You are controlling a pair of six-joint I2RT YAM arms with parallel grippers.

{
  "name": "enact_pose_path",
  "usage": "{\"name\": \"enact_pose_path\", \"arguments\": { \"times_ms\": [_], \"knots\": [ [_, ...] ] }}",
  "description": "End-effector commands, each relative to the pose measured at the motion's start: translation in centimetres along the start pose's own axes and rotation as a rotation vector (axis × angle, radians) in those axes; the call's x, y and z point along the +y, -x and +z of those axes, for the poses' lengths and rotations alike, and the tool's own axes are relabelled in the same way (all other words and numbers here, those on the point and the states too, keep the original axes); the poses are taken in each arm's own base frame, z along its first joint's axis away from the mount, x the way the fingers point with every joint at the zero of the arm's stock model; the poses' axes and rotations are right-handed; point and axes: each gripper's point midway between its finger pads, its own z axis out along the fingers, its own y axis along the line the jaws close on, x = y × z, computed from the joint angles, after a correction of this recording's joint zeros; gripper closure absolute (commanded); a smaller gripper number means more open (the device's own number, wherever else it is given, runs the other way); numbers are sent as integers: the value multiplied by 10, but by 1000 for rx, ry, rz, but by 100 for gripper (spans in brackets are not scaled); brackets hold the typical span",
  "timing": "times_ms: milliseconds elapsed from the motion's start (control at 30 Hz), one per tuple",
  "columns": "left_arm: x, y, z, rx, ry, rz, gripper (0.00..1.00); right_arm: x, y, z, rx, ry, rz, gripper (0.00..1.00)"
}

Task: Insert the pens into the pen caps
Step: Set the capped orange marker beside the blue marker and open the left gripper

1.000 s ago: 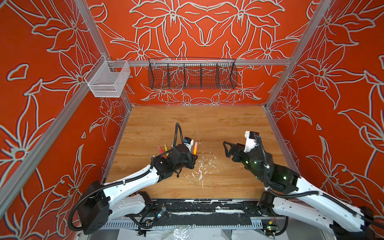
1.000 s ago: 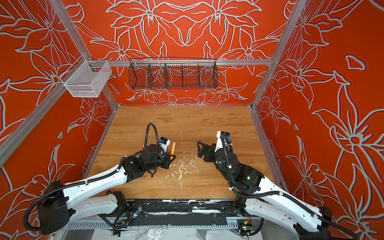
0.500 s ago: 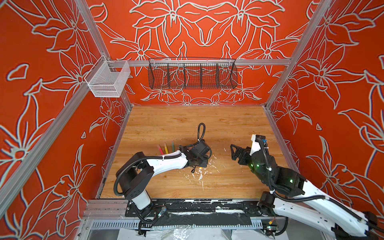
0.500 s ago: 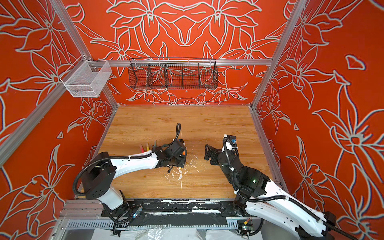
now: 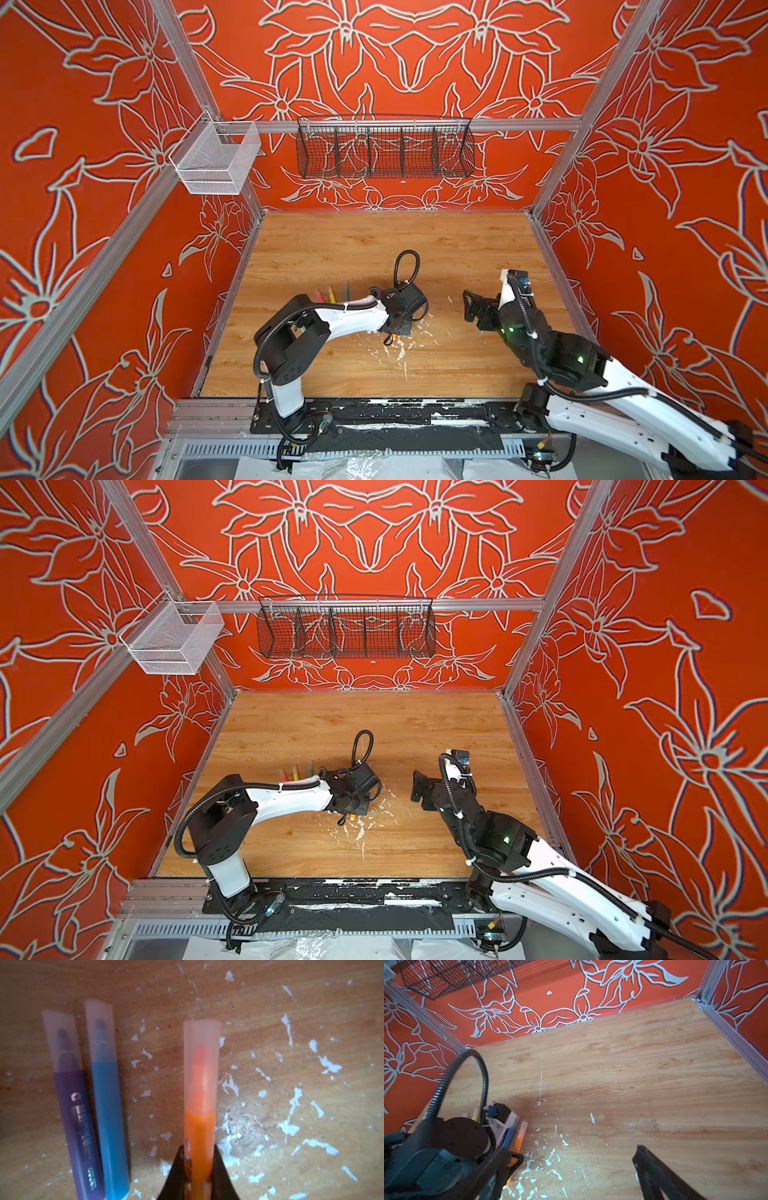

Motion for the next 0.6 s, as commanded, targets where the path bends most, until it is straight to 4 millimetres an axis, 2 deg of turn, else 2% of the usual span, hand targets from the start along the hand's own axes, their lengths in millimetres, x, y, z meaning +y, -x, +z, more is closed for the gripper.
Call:
{"name": "enact_pose_path", "arguments": {
  "times_ms": [0,200,267,367,433,567],
  "knots": [
    [18,2,7,7,115,-12,100,-11,14,-9,-72,-16,-2,2],
    [12,7,11,8,112,10,100,-14,30,-13,-167,-20,-55,2],
    [11,9,11,12,115,20,94,-9,35,-11,-171,-31,-86,2],
    [7,13,7,21,110,32,88,12,44,-7,-150,4,-149,2],
    [2,17,-1,17,85,41,79,29,50,-2,-144,38,-210,2],
    [-6,38,-31,-27,10,49,61,63,55,8,-204,138,-388,2]
  ]
}}
